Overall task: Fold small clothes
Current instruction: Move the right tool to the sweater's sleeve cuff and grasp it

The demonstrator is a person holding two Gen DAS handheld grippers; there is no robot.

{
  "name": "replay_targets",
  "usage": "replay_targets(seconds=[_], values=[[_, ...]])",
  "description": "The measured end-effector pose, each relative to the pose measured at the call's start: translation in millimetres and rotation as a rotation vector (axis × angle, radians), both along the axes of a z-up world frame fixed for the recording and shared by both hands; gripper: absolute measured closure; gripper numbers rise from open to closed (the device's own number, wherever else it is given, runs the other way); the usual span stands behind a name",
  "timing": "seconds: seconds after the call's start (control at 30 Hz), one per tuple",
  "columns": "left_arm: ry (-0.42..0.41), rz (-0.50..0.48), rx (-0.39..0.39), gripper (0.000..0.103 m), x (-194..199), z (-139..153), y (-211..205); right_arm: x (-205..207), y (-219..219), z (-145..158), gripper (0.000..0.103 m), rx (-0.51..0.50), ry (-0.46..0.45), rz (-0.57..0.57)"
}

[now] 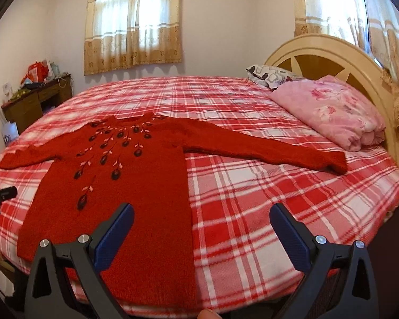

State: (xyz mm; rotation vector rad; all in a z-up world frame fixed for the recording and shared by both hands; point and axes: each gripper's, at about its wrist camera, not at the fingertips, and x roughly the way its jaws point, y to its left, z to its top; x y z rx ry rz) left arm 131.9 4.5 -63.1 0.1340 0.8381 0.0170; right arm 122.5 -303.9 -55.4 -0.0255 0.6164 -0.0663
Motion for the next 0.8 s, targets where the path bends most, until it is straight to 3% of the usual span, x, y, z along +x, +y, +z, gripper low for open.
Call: replay_targets(seconds=[0.27, 0.63, 0.8], values=[[-0.060, 0.025, 0.081, 0.000, 43, -13, 4, 42, -52, -9, 0.001, 0.039, 0.022, -0.129], [-0.062, 0.052, 0.101, 0.000, 97, -34, 2, 74, -162, -21, 0.001, 0.128, 0.056, -0.370], [-0.054, 0.077, 0.099, 0.000, 117, -42, 7, 87, -208, -17, 0.001, 0.123, 0.065, -0.468]])
